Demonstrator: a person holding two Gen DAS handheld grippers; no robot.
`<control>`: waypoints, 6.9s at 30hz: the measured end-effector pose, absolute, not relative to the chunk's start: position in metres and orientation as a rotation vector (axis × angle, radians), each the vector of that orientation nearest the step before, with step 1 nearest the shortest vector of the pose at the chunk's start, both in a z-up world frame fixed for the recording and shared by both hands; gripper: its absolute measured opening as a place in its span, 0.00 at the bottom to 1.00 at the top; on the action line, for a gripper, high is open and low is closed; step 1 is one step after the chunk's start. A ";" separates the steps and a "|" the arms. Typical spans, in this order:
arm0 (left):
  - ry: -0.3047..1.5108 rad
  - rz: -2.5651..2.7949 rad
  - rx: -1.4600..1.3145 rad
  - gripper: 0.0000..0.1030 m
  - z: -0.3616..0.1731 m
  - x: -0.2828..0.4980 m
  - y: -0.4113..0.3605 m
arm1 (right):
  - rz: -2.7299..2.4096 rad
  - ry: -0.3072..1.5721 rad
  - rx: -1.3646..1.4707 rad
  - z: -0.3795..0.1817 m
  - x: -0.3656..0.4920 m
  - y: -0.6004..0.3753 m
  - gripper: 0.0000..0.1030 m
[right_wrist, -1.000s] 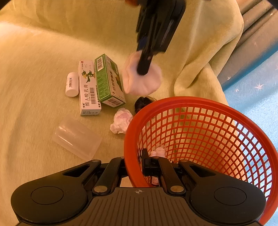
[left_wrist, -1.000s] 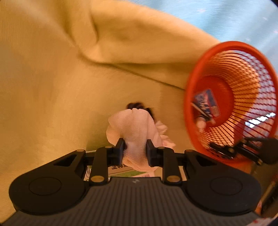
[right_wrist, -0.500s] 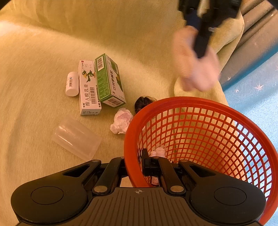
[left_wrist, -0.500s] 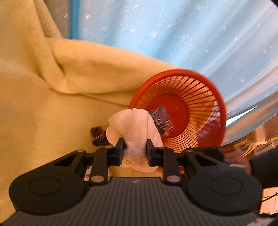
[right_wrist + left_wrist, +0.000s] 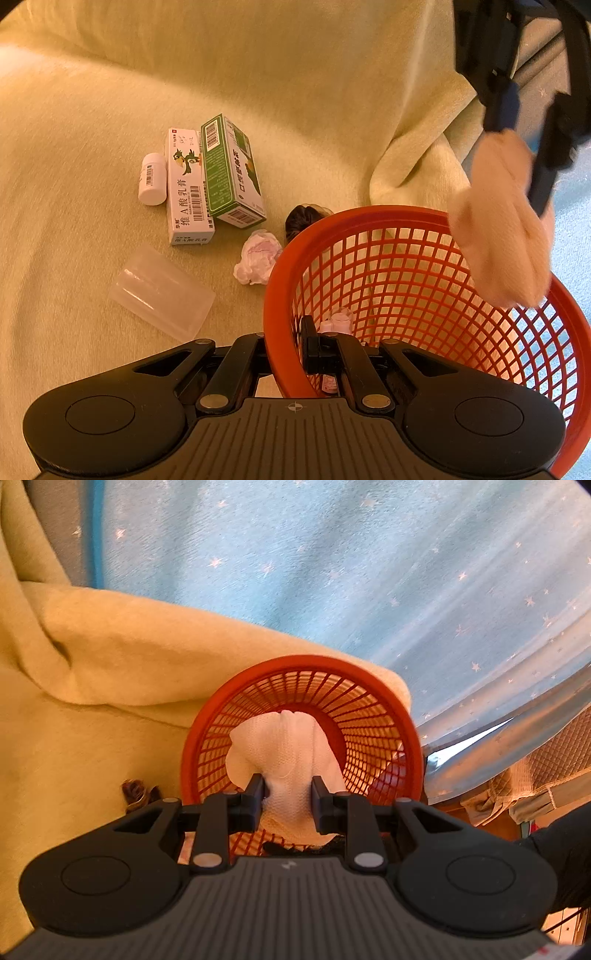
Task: Organize objects
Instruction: 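Carry the white cloth into the wastebasket and open the left tool, then move the left tool to the dark brown scrunchie, then close the left tool on the dark brown scrunchie and lift it, then carry the scrunchie over the wastebasket and open the left tool, then move the left tool to the green-and-white spray medicine box, then close the left tool on the green-and-white spray box and lift it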
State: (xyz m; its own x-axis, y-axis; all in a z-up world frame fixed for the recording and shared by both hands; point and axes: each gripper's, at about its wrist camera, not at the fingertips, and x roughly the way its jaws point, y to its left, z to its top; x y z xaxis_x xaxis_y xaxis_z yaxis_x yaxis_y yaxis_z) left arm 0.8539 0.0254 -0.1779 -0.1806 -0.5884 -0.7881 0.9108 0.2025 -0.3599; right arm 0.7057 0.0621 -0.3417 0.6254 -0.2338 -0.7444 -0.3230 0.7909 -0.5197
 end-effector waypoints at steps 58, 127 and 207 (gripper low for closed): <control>1.039 -1.210 0.703 0.61 -0.314 0.921 0.029 | 0.060 0.907 -0.674 -0.341 0.705 0.060 0.01; 0.983 -1.338 0.480 0.40 -0.180 0.882 0.039 | 0.059 0.911 -0.670 -0.340 0.706 0.058 0.01; 0.985 -1.189 0.852 0.48 -0.281 0.920 0.101 | 0.059 0.910 -0.682 -0.341 0.706 0.059 0.01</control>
State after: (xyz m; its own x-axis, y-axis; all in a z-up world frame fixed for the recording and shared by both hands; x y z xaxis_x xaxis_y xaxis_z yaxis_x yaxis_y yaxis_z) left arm 0.9197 0.1008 -0.2808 0.0868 -0.3405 -0.9362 0.9832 0.1805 0.0255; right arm 0.7055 0.0586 -0.3415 0.6273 -0.2315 -0.7436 -0.3251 0.7898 -0.5201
